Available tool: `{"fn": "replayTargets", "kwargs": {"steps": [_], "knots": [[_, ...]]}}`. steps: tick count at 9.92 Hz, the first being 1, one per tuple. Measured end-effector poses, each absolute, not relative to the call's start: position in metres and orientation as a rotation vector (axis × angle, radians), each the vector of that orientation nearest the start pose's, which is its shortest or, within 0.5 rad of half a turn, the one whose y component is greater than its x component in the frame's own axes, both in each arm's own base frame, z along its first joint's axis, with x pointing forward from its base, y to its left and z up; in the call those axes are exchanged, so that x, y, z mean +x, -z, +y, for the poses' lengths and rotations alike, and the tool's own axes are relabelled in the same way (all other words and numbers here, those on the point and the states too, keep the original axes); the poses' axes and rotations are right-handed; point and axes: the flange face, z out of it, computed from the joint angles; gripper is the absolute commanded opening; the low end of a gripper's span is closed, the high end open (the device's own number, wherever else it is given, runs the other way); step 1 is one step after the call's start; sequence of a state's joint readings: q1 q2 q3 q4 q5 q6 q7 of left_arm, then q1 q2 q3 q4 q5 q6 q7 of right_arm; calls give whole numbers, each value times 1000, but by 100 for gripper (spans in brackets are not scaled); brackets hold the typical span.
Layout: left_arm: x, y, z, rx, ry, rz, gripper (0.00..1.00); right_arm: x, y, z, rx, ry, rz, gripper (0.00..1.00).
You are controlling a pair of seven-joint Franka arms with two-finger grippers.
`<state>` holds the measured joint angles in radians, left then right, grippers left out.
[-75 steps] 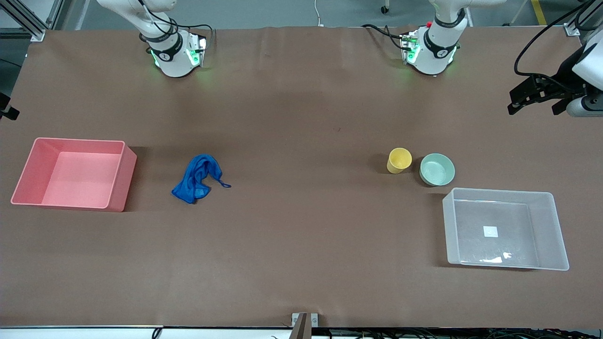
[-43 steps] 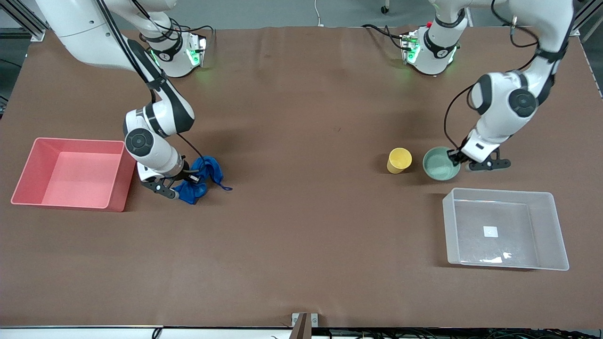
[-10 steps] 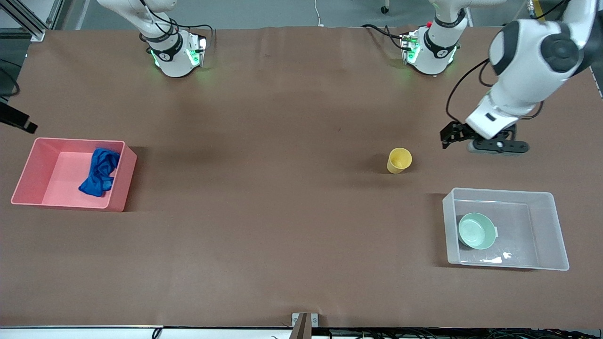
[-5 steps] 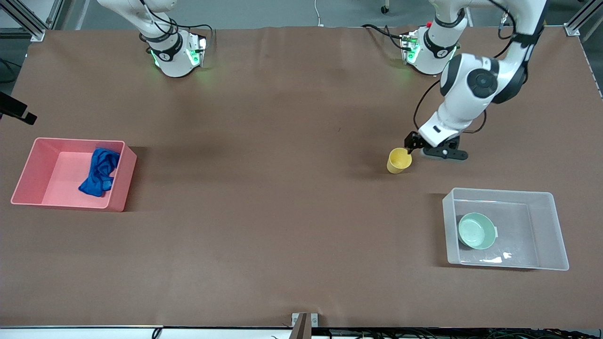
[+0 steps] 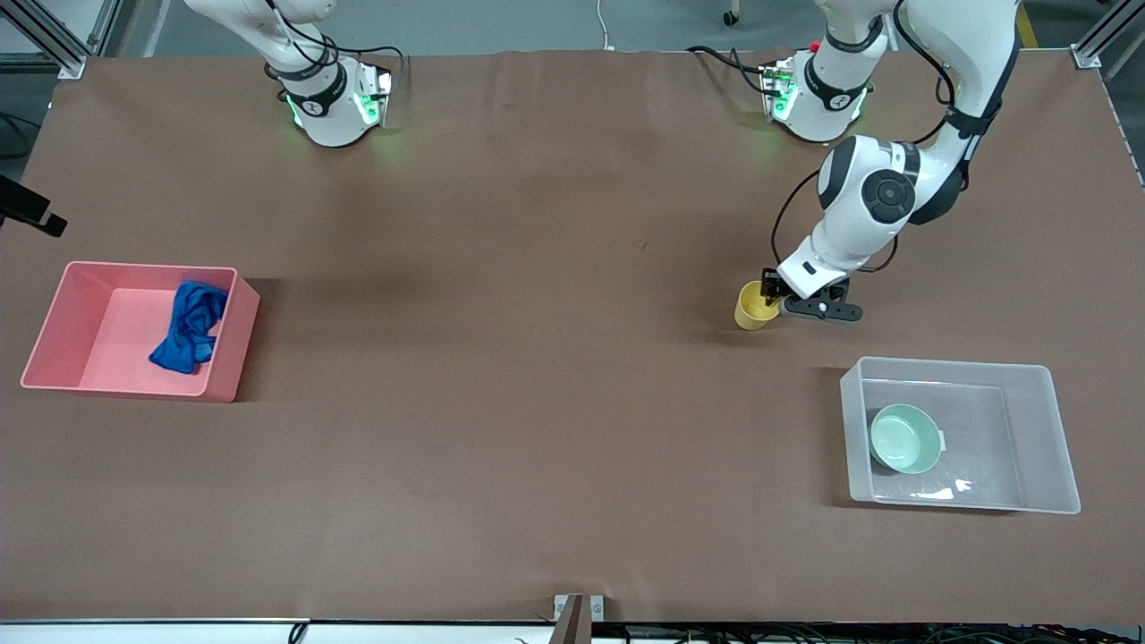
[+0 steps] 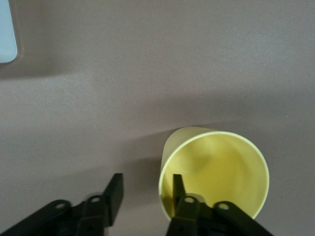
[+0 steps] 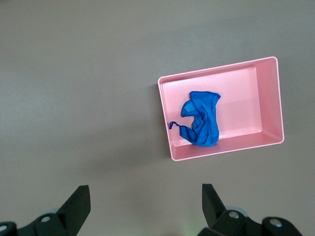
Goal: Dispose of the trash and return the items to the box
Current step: 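Lower the left gripper onto the yellow cup and grasp it, then carry the yellow cup into the clear bin onto the green bowl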
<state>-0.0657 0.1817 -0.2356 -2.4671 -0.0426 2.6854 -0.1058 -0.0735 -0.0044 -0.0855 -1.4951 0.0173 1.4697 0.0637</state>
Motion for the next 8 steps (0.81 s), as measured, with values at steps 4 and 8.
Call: {"fn": "replayTargets", "kwargs": {"steps": [4,8], "knots": [[471,-239,-147,-3204,87,244,0,537,-654,-82,-3111,-28,293,100],[521,-344,-118,-3192,193,130,0,535,-679,-87,-3114,65,306,100]]}}
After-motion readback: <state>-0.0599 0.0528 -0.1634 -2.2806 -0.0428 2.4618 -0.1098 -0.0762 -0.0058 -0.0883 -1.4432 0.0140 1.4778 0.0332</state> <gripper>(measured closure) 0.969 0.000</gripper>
